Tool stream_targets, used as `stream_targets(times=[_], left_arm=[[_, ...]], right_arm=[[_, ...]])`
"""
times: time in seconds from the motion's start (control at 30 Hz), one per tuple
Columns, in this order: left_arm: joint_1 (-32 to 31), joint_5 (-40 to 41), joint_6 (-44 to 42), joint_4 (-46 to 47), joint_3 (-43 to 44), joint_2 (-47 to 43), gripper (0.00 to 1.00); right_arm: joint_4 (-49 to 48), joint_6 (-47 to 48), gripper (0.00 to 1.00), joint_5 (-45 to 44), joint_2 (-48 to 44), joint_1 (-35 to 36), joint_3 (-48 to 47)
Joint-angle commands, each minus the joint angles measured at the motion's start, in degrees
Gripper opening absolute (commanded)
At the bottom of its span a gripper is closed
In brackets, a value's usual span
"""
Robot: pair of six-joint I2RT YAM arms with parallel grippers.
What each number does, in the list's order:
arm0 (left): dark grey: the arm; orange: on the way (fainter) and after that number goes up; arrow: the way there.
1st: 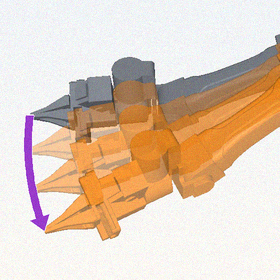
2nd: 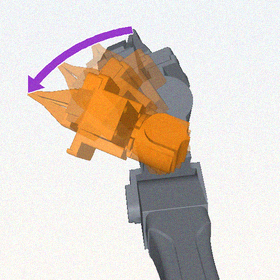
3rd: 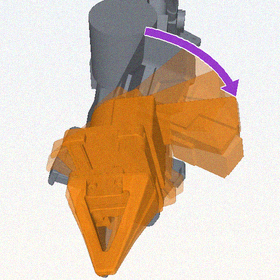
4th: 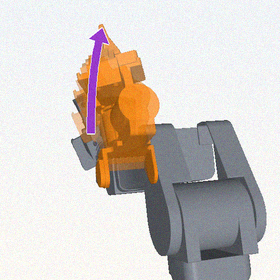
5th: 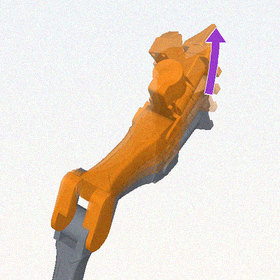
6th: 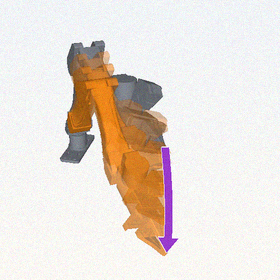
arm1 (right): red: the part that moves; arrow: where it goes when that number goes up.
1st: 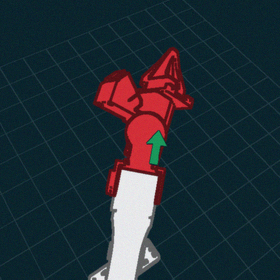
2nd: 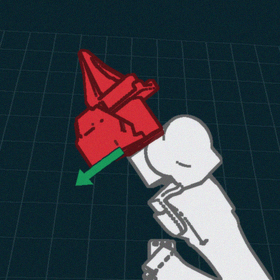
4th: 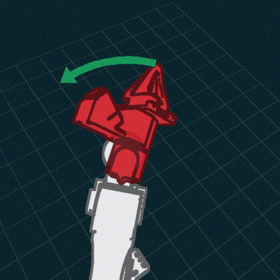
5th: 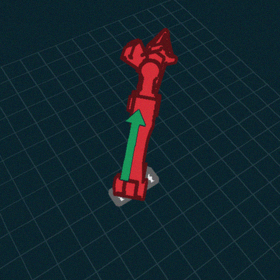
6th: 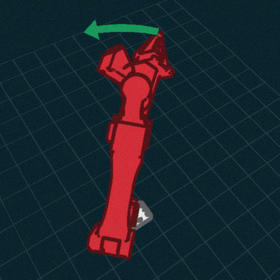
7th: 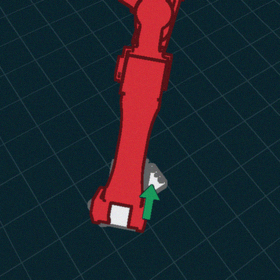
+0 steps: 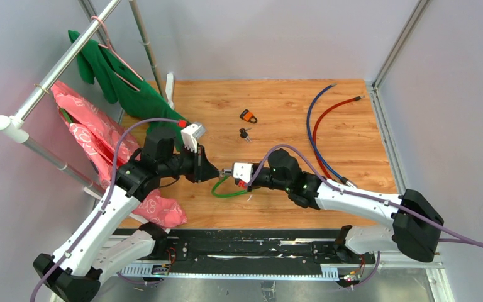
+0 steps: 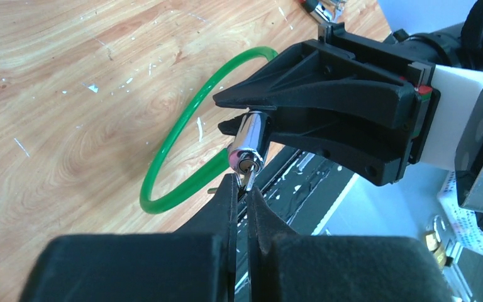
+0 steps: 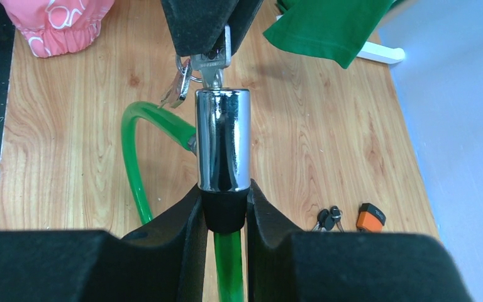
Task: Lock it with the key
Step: Lock the lock.
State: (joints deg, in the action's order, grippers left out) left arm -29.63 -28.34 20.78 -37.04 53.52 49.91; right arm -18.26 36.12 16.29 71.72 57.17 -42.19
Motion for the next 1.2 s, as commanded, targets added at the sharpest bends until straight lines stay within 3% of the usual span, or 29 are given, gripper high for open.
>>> stream_targets(times=[0.0, 0.13, 0.5, 0.6, 0.9, 1.17], left_arm=[[1.1, -1.2, 5.1, -1.7, -2.3, 0.7, 0.0], [2.0, -0.6, 5.0, -0.6, -2.6, 0.6, 0.0], [2.0, 0.5, -8.8, -1.4, -4.4, -0.6, 0.0], [2.0, 0.3, -10.5, -1.1, -4.6, -1.0, 0.0], [2.0, -0.6, -11.1, -0.8, -4.1, -1.1, 0.0], [2.0, -1.3, -11.5, -0.7, -4.1, -1.1, 0.0]], right_arm=[[-0.7, 1.1, 0.0, -5.1, -0.7, 2.2, 3.2], [-0.9, 0.9, 0.0, -4.9, -1.4, 3.5, 4.1], [8.1, 0.1, 0.12, -1.4, 1.7, 3.4, -1.1], [9.8, 0.2, 0.26, -0.1, 2.3, 3.4, -2.6], [20.0, -1.1, 0.54, 7.1, 3.7, 1.4, -8.6], [22.5, -6.1, 0.68, 18.4, 6.7, -1.4, -14.9]])
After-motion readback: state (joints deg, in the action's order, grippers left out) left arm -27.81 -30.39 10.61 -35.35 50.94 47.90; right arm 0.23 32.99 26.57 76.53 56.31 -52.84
